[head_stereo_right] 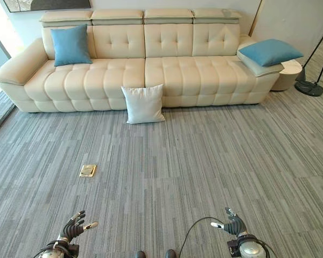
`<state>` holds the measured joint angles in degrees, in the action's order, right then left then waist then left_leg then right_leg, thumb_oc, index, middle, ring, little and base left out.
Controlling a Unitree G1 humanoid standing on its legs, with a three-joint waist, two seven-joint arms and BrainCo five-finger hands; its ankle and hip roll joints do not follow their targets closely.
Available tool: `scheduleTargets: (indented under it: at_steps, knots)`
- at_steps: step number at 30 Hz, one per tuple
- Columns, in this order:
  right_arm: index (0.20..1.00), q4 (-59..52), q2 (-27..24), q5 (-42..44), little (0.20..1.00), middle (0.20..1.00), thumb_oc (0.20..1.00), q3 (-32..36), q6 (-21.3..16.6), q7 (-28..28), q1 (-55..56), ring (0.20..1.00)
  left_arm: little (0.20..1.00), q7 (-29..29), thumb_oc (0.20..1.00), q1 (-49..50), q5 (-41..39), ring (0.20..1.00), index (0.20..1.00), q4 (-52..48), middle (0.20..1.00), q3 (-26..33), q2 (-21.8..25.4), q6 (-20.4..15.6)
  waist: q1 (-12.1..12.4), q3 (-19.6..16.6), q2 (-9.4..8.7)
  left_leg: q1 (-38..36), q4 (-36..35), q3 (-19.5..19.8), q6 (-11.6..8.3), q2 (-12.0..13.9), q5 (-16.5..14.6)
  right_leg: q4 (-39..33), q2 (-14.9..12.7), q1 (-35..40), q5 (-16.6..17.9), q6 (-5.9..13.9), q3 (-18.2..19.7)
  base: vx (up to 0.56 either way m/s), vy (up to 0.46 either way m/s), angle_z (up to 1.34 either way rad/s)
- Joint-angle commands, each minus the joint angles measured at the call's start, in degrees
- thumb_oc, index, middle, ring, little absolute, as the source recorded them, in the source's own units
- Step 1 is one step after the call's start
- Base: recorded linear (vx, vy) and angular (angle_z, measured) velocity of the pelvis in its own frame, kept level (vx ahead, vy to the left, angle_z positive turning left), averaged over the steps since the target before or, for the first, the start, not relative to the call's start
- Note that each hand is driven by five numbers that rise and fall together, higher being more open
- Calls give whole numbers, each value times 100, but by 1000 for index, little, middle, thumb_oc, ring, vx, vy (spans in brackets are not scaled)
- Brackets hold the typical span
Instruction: Pick up all the scattered cushions and arrange them neatly on the sofa.
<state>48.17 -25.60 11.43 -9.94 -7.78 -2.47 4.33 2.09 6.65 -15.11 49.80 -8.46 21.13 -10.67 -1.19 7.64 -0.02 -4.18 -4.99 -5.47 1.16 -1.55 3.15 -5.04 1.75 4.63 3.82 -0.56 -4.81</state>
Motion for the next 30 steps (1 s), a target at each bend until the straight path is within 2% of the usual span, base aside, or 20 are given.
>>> scheduleTargets:
  at_steps: [1,12,24,26,27,28,29,30]
  knots:
    - [1000,214,62,277,1000,1000,1000,148,-97,-143,-123,1000,1000,84,1000,-210,-241,1000,1000,259,1000,233,-2,-104,31,-97,-209,-233,20,121,-258,91,-565,221,-436,65,-513,624,107,0,0,0]
    - [1000,215,233,450,1000,1000,1000,137,-91,-197,-151,1000,1000,112,1000,-196,-291,1000,1000,167,1000,203,-58,-137,87,-11,-261,-100,188,170,-243,79,-644,288,-453,28,-573,620,38,28,-1,1]
    - [1000,-104,217,423,1000,1000,1000,28,-106,-292,-447,1000,1000,200,1000,-255,-286,1000,1000,-655,1000,120,99,-212,262,178,-359,599,1061,190,-97,-64,-1027,696,-596,-366,-658,705,148,34,50,1]
    - [1000,-162,214,401,1000,1000,1000,-7,-103,-305,-542,1000,1000,197,1000,-262,-317,1000,1000,-774,1000,118,130,-209,312,209,-365,692,1185,210,-27,-103,-1119,964,-631,-532,-681,774,205,66,123,-19]
    - [1000,-229,215,376,1000,1000,1000,-60,-99,-283,-627,1000,1000,201,1000,-270,-339,1000,1000,-846,1000,122,168,-203,328,260,-375,697,1263,240,61,-137,-1217,1403,-659,-750,-669,877,257,88,137,-10]
    - [1000,-229,216,376,1000,1000,1000,-61,-99,-283,-629,1000,1000,201,1000,-271,-339,1000,1000,-847,1000,123,168,-202,332,258,-377,704,1270,236,63,-138,-1221,1418,-660,-763,-676,878,262,96,133,-20]
    - [1000,-275,216,361,1000,1000,1000,-76,-93,-273,-656,1000,1000,192,1000,-274,-358,1000,1000,-882,1000,127,183,-196,329,290,-373,700,1311,263,109,-151,-1261,1747,-683,-907,-623,925,298,89,134,-26]
    - [1000,-471,174,249,1000,1000,1000,-192,-70,-221,-738,1000,1000,193,1000,-273,-339,1000,1000,-908,1000,167,258,-184,266,426,-335,583,1332,306,222,-159,-1359,2590,-643,-1328,-361,1012,387,89,134,-36]
